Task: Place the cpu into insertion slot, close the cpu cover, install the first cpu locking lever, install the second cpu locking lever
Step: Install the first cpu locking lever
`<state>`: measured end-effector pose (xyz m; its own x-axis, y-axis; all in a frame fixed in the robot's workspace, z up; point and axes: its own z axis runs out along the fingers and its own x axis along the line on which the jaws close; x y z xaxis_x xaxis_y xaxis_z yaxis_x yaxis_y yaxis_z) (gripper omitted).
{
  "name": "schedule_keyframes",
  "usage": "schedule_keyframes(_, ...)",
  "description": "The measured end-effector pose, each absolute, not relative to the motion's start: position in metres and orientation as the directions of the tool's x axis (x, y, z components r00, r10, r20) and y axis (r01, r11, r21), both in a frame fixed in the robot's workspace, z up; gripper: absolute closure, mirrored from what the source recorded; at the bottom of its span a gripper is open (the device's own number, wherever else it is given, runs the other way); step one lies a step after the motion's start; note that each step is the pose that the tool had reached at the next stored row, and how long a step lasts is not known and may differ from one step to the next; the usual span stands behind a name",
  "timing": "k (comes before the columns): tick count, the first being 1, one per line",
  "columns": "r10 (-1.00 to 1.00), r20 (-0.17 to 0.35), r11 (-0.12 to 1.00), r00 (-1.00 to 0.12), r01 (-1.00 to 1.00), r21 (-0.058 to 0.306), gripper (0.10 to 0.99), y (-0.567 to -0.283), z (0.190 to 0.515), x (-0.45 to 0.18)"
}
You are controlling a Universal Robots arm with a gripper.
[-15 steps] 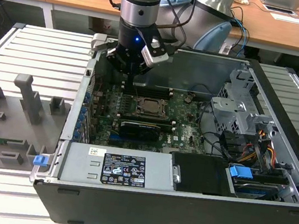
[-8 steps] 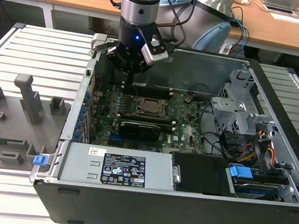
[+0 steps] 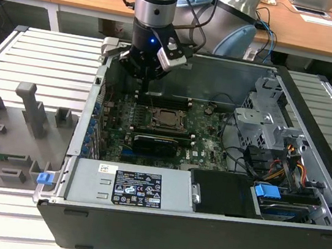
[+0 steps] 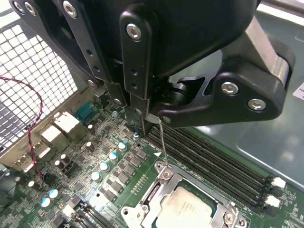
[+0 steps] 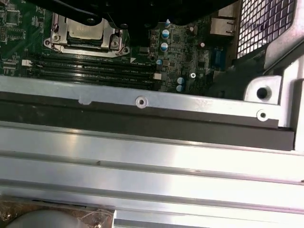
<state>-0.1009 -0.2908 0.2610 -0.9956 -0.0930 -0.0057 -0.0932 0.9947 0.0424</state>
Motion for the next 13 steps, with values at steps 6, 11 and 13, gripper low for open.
schedule_keyframes(6,-0.093,-0.006,0.995,-0.996,-0.093,0.042,0.980,-0.290,0.261,-0.092)
schedule_keyframes(11,-0.093,-0.006,0.995,-0.996,-0.093,0.043,0.980,-0.290,0.260,-0.083)
schedule_keyframes(13,-0.093,-0.006,0.995,-0.996,-0.093,0.043,0.980,-0.290,0.259,-0.080)
